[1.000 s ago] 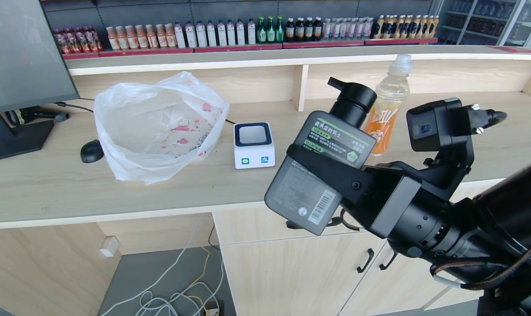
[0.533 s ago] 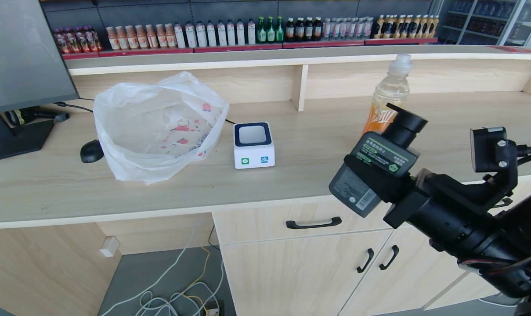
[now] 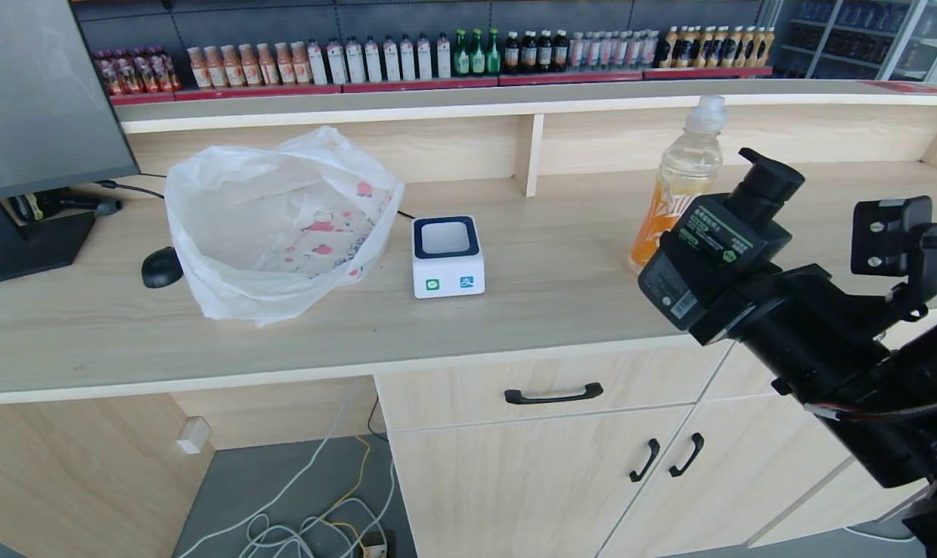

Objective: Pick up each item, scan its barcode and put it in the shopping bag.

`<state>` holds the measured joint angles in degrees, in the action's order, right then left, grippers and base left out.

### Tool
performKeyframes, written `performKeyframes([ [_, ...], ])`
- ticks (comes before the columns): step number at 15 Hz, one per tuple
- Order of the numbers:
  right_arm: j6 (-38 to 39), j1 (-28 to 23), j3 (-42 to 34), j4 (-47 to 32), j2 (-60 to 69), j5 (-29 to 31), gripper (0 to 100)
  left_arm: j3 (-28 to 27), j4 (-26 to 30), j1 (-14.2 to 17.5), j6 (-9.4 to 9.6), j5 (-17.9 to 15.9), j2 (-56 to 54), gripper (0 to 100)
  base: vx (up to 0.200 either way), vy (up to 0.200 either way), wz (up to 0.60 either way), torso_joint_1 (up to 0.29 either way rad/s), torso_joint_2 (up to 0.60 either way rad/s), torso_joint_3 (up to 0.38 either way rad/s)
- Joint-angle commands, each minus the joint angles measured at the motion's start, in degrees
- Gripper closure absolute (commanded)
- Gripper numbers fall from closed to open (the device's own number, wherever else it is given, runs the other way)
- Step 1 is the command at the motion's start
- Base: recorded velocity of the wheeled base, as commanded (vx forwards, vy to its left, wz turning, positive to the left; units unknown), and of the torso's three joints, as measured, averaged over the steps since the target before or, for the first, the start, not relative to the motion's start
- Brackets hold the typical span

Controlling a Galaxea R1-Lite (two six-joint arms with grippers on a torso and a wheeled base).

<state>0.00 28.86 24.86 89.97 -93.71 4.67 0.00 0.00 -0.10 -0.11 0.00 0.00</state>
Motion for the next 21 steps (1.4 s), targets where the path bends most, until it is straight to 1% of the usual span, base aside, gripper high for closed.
performKeyframes([
  [1,-0.88,-0.99,0.54,0.03,1.16,-0.01,100,0.00,-0.09,0.10,-0.07,0.00,0.00,0,0.000,0.000,0.00,0.000,0.00,0.000],
  [8,-1.14,-1.08,0.63,0.03,1.25,-0.45,100,0.00,0.00,0.01,0.20,0.00,0.00,0,0.000,0.200,0.00,0.000,0.00,0.004],
  [11,-0.97,-1.08,2.04,0.03,0.81,-0.45,100,0.00,-0.09,0.10,-0.07,0.00,0.00,0,0.000,0.200,0.00,0.002,0.00,0.009],
  [13,-0.88,-1.52,3.09,0.03,0.81,-0.45,100,0.00,0.00,0.01,0.11,0.00,0.00,0,0.000,0.200,0.00,-0.005,0.00,-0.002],
  [16,-1.58,-1.52,3.36,0.03,1.42,-0.54,100,0.00,0.00,0.01,0.11,0.00,0.00,0,0.000,0.000,0.00,0.000,0.00,0.000],
  [17,-3.43,-1.78,4.41,0.03,1.60,-1.42,100,0.00,0.00,0.10,0.11,0.00,0.00,0,0.000,0.000,0.00,0.000,0.00,0.000],
  [18,-7.12,-2.05,6.70,0.03,1.51,-4.76,100,0.00,0.00,0.01,0.11,0.00,0.00,0,0.000,0.000,0.00,0.000,0.00,0.000],
  [19,-8.35,-2.31,7.93,0.03,1.25,-8.10,100,0.00,0.00,0.10,0.11,0.00,0.00,0,0.000,0.000,0.00,0.000,0.00,0.000],
  [20,-9.05,-2.31,8.28,0.03,1.07,-9.15,100,0.00,0.00,0.10,0.11,0.00,0.00,0,0.000,0.000,0.00,0.000,0.00,0.000],
  [21,-12.48,-2.31,8.01,0.03,1.16,-11.44,100,0.00,0.00,0.01,0.11,0.00,0.00,0,0.000,0.000,0.00,0.000,0.00,0.000],
])
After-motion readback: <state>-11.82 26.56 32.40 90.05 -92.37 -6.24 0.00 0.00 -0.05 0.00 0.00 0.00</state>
